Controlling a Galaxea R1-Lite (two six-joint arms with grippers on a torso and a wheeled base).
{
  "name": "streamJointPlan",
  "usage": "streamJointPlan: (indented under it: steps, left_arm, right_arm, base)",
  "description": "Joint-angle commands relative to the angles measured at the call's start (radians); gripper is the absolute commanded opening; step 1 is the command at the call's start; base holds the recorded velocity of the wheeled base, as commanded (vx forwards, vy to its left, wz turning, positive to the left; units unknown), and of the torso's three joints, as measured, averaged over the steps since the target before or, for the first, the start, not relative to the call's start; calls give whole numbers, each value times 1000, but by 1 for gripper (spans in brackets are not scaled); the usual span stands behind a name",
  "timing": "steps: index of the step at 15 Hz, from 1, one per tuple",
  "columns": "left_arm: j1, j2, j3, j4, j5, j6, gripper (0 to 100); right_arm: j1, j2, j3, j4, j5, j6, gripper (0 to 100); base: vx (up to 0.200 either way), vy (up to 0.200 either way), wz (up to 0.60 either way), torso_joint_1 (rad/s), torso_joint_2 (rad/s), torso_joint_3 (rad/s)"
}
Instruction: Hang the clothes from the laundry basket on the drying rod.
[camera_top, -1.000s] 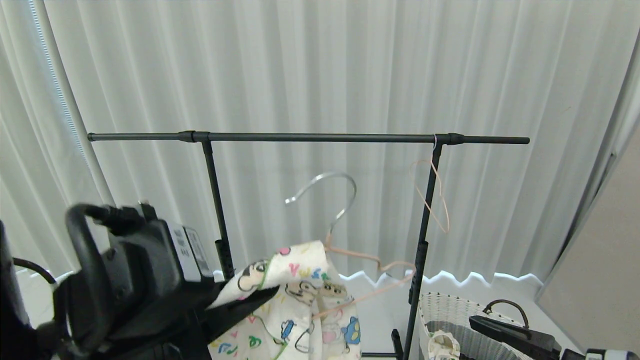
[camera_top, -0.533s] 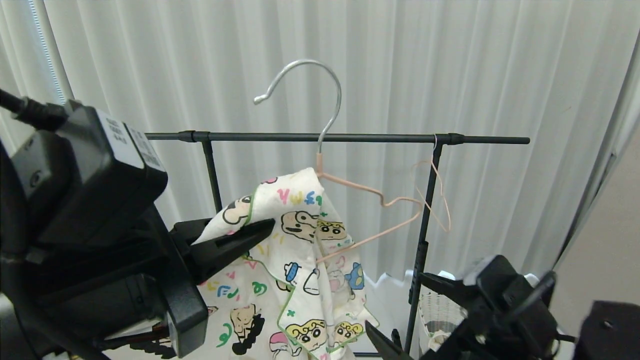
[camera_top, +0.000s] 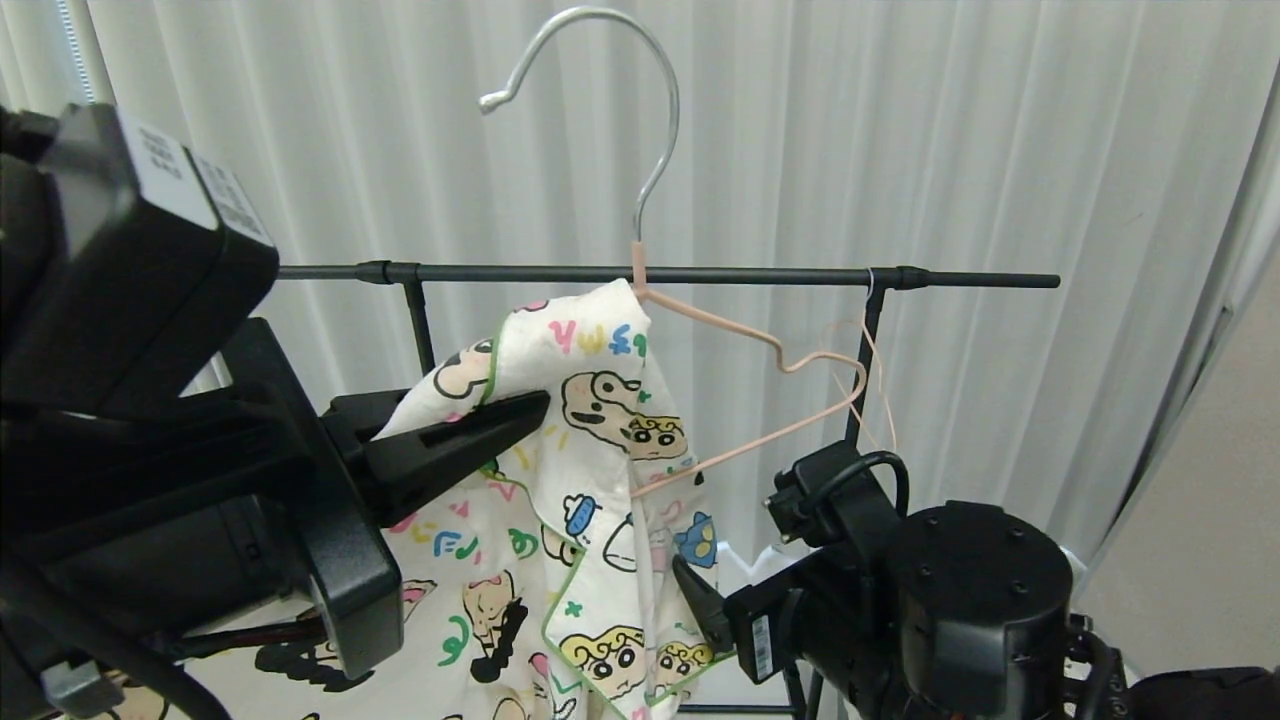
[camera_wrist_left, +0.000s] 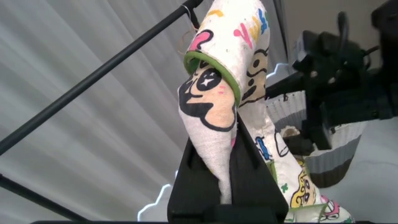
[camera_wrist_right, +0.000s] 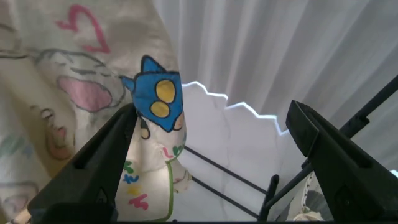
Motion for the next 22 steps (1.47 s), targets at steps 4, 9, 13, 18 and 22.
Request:
streamJointPlan:
  steps: [4, 9, 13, 18, 22]
  left_arm:
    - [-2, 0, -4, -1, 0, 0, 0]
    - [0, -6, -7, -1, 0, -2, 0]
    - [0, -8, 1, -1, 0, -2, 0]
    - [1, -8, 60, -1, 3, 6, 0]
    - [4, -11, 110, -1, 29, 7, 0]
  right_arm:
    - [-14, 38, -5, 16, -4, 1, 100]
    - [-87, 38, -1, 47, -12, -4, 100]
    - [-219, 9, 2, 73, -64, -27, 100]
    - [-348, -34, 2, 72, -65, -84, 100]
    - [-386, -65, 2, 72, -65, -121, 100]
  base:
    - [0, 0, 0, 0, 0, 0]
    - [0, 0, 0, 0, 0, 0]
    - [0, 0, 0, 0, 0, 0]
    - [0, 0, 0, 0, 0, 0]
    - [0, 0, 0, 0, 0, 0]
